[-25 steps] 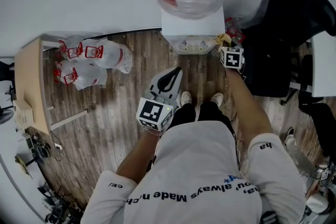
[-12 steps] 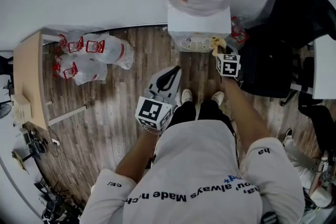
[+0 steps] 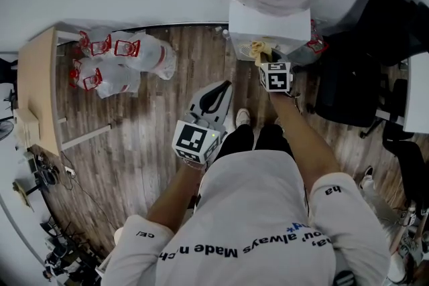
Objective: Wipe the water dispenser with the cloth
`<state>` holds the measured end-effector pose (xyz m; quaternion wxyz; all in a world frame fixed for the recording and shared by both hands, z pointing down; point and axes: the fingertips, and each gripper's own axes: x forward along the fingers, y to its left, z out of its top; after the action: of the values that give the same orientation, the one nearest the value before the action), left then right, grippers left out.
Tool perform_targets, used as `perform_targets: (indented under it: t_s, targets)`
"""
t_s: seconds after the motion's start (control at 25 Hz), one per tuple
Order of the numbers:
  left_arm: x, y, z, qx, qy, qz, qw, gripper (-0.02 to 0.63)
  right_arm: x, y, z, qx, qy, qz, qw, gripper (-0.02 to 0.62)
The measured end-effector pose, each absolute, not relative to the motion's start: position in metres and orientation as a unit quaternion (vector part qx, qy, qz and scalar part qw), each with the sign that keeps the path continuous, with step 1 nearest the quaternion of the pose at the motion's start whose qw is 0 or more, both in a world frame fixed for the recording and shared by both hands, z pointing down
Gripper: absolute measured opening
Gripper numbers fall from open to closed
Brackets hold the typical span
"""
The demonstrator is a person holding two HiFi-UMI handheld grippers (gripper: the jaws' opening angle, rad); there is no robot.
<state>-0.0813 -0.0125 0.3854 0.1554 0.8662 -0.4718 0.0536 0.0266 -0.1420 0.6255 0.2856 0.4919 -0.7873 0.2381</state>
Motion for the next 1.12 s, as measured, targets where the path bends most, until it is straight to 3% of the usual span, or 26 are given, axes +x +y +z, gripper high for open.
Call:
perform_targets:
  t_s: [0.56, 1.12]
  targets:
    - [-0.125, -0.014, 0.397, 0.849, -0.498, 0.057, 0.166, 0.028, -0.055, -0.156, 0.653, 0.446, -0.801, 0.252, 0.309, 0.060]
    - [-0.153, -0.012, 0.411, 0.830, -0.522, 0.065, 0.184, 0.028, -0.083, -0.166, 0.682, 0.432, -0.795, 0.277, 0.323, 0.060]
